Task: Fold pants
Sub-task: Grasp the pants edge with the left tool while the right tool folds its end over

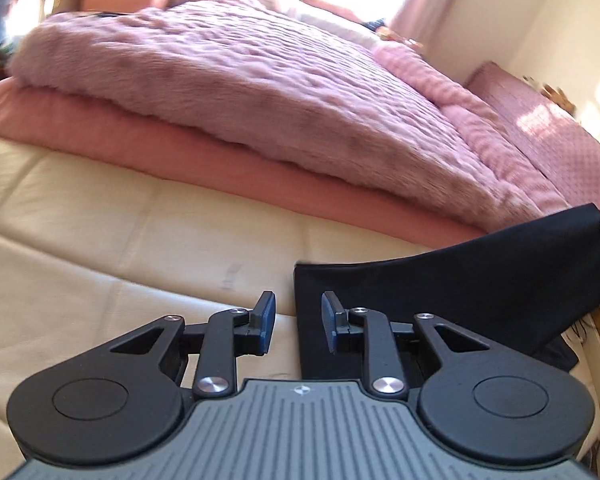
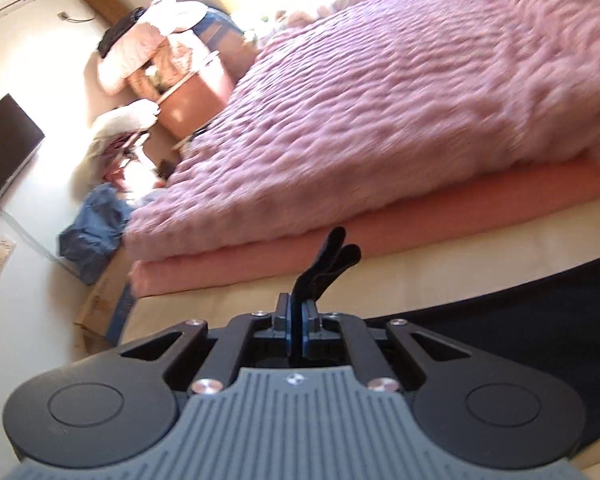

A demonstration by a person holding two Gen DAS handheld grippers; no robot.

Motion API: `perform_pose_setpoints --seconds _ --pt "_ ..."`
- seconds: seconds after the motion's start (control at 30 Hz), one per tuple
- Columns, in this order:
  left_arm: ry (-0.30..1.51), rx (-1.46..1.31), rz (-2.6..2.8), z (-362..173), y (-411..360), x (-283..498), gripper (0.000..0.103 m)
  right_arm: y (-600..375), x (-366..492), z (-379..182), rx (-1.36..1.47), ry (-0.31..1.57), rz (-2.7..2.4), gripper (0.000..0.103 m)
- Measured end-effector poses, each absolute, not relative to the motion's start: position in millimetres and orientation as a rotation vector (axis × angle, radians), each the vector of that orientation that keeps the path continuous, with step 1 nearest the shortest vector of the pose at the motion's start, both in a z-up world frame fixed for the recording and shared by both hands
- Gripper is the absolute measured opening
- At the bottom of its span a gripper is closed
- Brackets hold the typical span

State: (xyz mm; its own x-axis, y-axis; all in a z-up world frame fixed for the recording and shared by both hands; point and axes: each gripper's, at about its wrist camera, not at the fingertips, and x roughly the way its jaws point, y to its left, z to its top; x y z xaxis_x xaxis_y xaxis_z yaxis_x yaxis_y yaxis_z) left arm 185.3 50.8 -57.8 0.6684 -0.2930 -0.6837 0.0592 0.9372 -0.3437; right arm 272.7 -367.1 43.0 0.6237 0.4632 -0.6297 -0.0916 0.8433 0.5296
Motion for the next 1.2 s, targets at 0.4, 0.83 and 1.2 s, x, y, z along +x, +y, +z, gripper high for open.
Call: perform_pose_setpoints --seconds 0.4,0.83,1.2 --pt "0.914 -0.173 -0.323 -83 -57 223 0.020 -579 258 16 0.455 0.843 0.096 0.000" --pt "0.977 -0.128 -0.326 -108 -86 251 0.019 -629 288 -100 0.492 0.965 -0.067 0.000" --pt "0.966 -0.085 -0.349 -107 -98 266 0.020 -631 296 -102 0.293 0.977 -0.124 0.000"
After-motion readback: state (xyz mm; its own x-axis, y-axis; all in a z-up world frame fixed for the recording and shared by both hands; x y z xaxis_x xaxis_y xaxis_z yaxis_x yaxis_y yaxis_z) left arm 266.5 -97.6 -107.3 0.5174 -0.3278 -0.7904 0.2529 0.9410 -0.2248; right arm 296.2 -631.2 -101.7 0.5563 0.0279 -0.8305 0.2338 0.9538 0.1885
